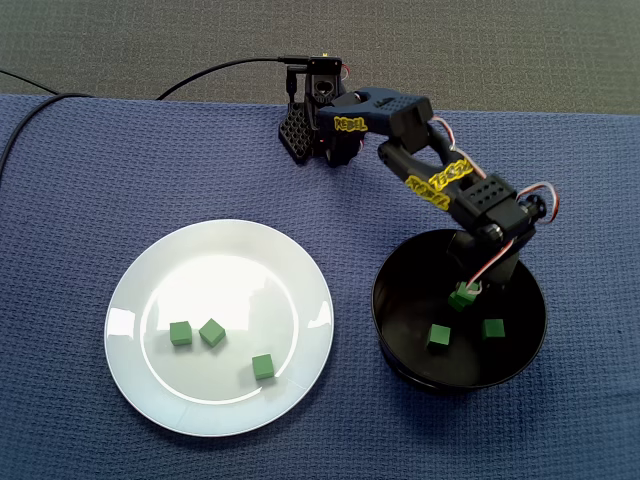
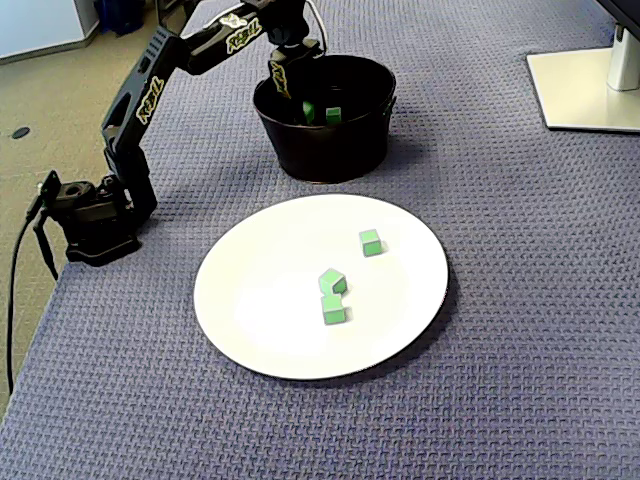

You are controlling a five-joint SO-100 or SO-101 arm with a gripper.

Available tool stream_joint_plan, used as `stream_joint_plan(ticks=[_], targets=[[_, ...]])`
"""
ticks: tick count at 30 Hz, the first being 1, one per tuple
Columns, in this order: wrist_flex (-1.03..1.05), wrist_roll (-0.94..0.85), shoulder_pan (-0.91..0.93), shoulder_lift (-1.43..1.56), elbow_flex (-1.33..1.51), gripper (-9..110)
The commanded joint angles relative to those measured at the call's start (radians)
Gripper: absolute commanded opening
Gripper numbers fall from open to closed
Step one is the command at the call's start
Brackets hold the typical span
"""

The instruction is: Pick up the items on the white plate and put them in the black container.

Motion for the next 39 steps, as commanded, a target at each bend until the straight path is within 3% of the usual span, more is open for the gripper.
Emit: stream_joint_plan(ticks=[1, 6, 10, 14, 17, 21, 29, 39], targets=[[-0.035, -0.008, -0.005, 0.141, 0.083, 51], [0.067, -0.069, 0.147, 0.535, 0.126, 52], [0.041, -0.143, 0.494, 0.792, 0.101, 49], [-0.098, -0.077, 0.854, 0.781, 0.121, 48], [-0.095, -0.026, 0.980, 0.676, 0.123, 49], [-0.120, 0.008, 1.032, 0.477, 0.127, 48], [-0.130, 0.012, 0.942, 0.115, 0.035, 48], [-0.106, -0.008, 0.873, -0.118, -0.147, 42]])
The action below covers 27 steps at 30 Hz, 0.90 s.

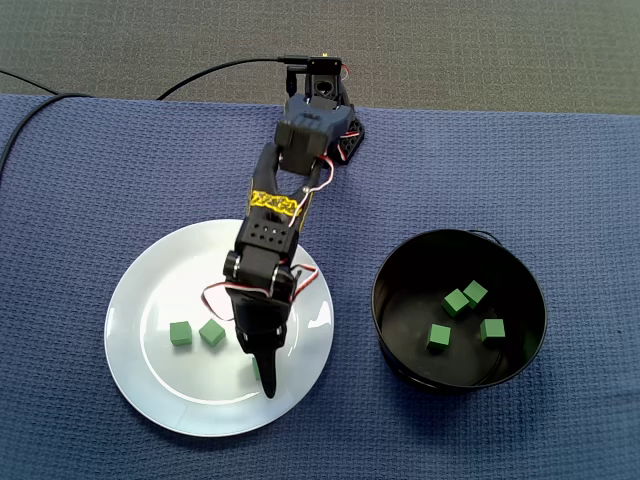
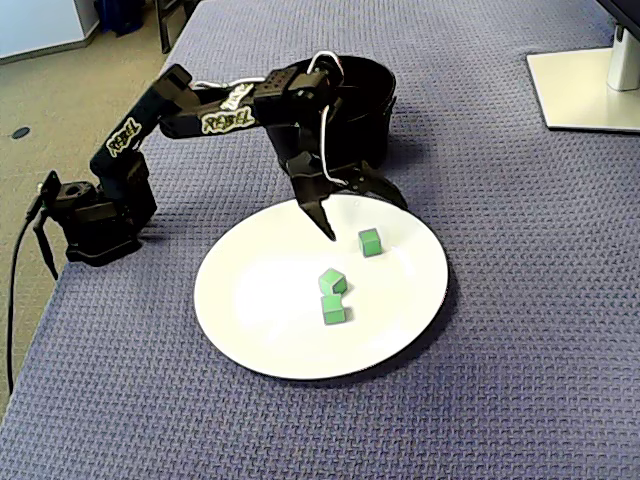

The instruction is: Pick up the items on the white plate and put them in the black container.

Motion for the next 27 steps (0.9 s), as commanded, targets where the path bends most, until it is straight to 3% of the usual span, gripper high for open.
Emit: stream_joint_plan(ticks=[1, 17, 23, 27], targets=[[-0.018, -0.011, -0.015, -0.018, -0.084, 41], [-0.049, -0.029, -0.015, -0.114, -0.160, 22], [-0.055, -0.035, -0.006, -0.149, -0.199, 2], [-0.058, -0.026, -0.002, -0.158, -0.212, 0]])
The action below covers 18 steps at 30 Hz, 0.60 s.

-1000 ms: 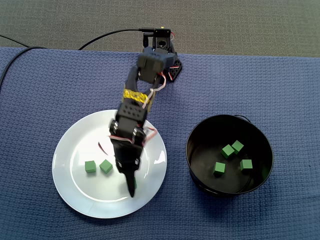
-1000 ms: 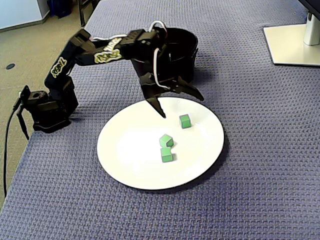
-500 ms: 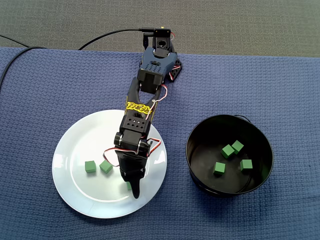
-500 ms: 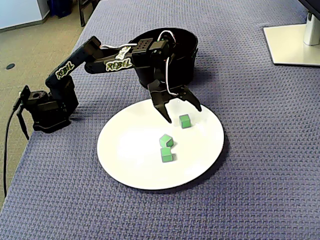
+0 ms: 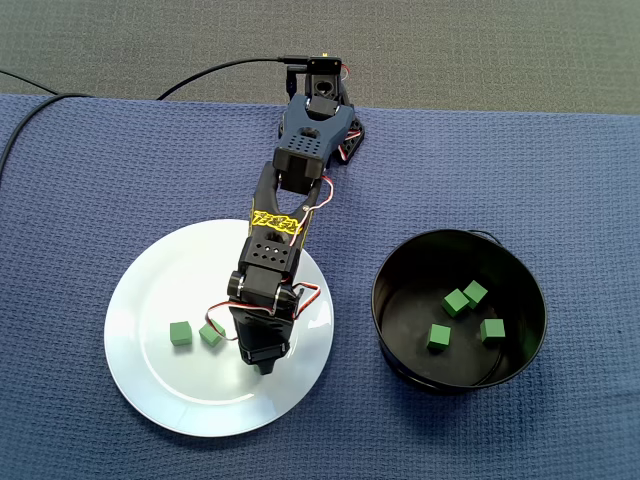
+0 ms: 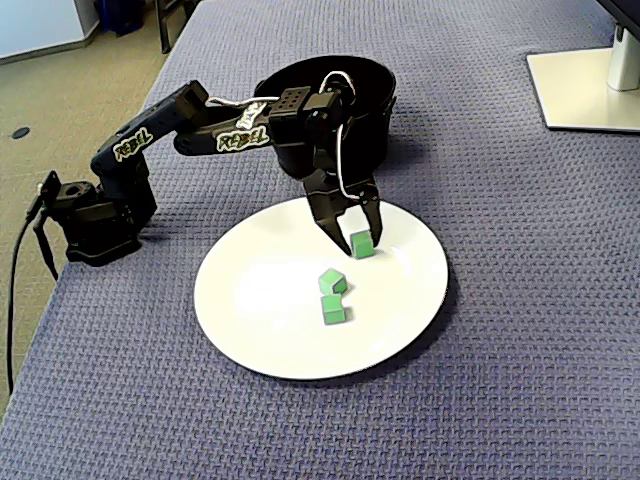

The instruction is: Pick up the items on the white plate and put them in the black container.

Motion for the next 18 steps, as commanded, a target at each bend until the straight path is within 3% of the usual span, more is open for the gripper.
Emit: stream_joint_plan(ticks=[1, 5, 11, 14, 18], targets=[[-0.018, 0.005, 0.020, 0.020, -0.052, 0], [0.018, 0.025, 0.043, 0.199, 0.014, 0], [0.150, 0.014, 0.051, 0.904, 0.215, 0], [0.115, -0.052, -0.110, 1.200, 0.296, 0], [0.051, -0.126, -0.488, 1.420, 0.431, 0]])
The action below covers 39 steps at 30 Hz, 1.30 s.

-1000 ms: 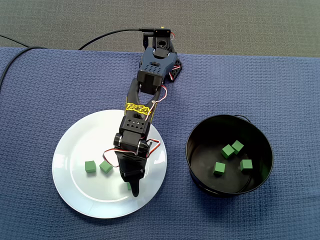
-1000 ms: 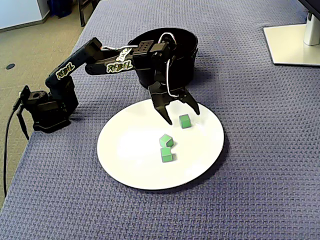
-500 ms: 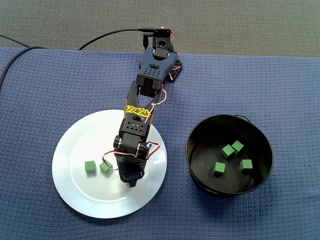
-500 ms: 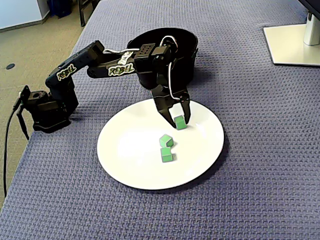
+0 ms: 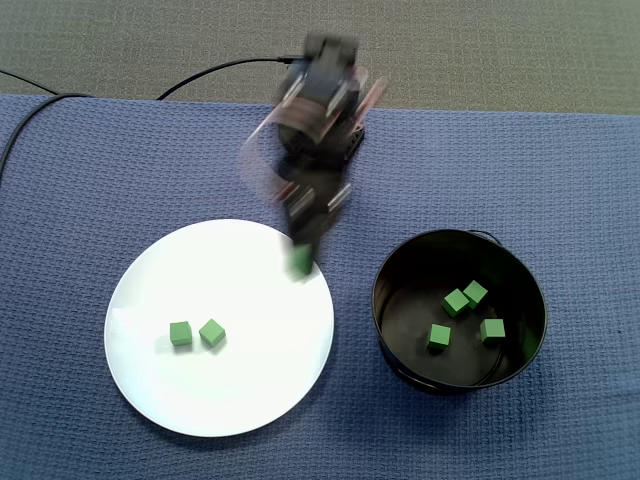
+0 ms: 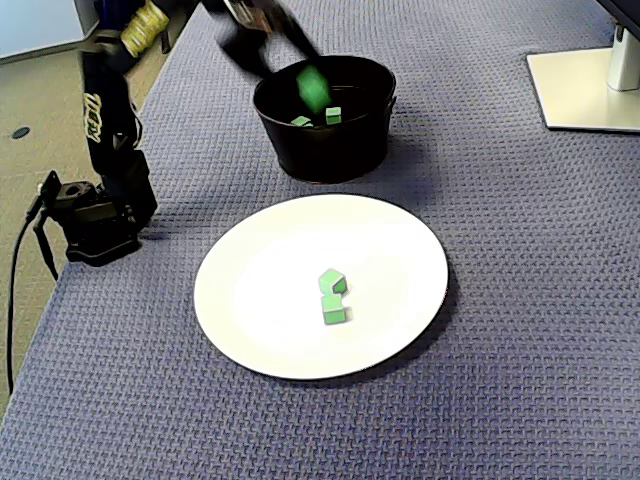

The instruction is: Pick up the items on the white plate and put them in the black container.

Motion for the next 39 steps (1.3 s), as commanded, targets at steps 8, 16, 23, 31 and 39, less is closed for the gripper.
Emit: stream_joint_plan(ticks=[8, 16, 23, 31, 39], targets=[[-0.255, -0.015, -0.690, 0.344, 0.512, 0], [-0.532, 0.028, -0.647, 0.069, 0.785, 0], [-0.623, 0.077, -0.629, -0.133, 0.818, 7], [-0.367, 0.072, -0.621, -0.029, 0.643, 46], [0.140, -0.089, -0.225, 0.167, -0.043, 51]])
